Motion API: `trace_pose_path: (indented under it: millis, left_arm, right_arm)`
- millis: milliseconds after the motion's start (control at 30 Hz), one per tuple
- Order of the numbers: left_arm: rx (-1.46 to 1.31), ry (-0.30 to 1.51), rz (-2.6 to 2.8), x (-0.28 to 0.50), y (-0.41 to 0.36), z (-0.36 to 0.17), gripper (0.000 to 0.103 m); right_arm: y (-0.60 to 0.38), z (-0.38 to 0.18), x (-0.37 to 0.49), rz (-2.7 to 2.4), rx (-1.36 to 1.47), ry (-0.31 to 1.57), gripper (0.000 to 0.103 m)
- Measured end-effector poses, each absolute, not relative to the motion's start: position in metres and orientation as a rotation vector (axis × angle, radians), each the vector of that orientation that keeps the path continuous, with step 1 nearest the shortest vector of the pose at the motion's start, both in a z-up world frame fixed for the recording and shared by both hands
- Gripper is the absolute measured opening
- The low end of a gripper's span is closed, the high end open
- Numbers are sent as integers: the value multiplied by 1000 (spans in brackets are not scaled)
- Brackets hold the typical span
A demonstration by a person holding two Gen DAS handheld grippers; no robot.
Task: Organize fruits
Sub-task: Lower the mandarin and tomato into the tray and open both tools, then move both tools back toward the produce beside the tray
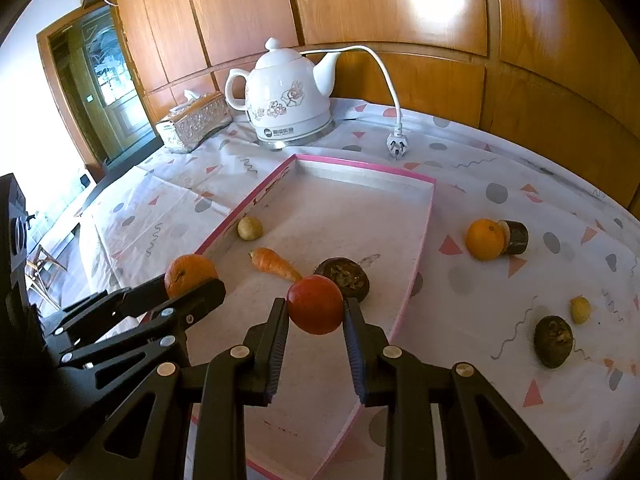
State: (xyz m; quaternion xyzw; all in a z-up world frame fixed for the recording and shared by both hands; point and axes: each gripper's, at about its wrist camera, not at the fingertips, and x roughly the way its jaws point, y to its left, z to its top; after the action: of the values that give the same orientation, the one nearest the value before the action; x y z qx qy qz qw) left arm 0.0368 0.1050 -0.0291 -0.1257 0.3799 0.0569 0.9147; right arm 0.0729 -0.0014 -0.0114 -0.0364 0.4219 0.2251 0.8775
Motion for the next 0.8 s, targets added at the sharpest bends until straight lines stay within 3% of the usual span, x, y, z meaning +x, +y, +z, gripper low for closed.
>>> trace_pose_path:
  millis: [100, 233, 367, 533, 800]
  left_arm:
    - [-254, 785, 125, 38, 106, -30, 41]
    - [-253, 791, 141, 37, 108, -31, 49]
    - [-262, 792, 148, 36, 108, -32, 53]
    - [-250, 773, 129, 33, 99, -27, 62]
    - [-202, 785, 67, 33, 74, -26, 63]
  right_arm:
    - [0, -13, 74, 460, -68, 885, 37]
    - [-4, -16, 74, 435, -44, 890, 40]
    - [-13, -20, 71, 407, -30, 892, 58]
    - [-36, -30, 68, 339, 9, 909, 58]
    - [-100, -40, 65, 198, 118, 922, 58]
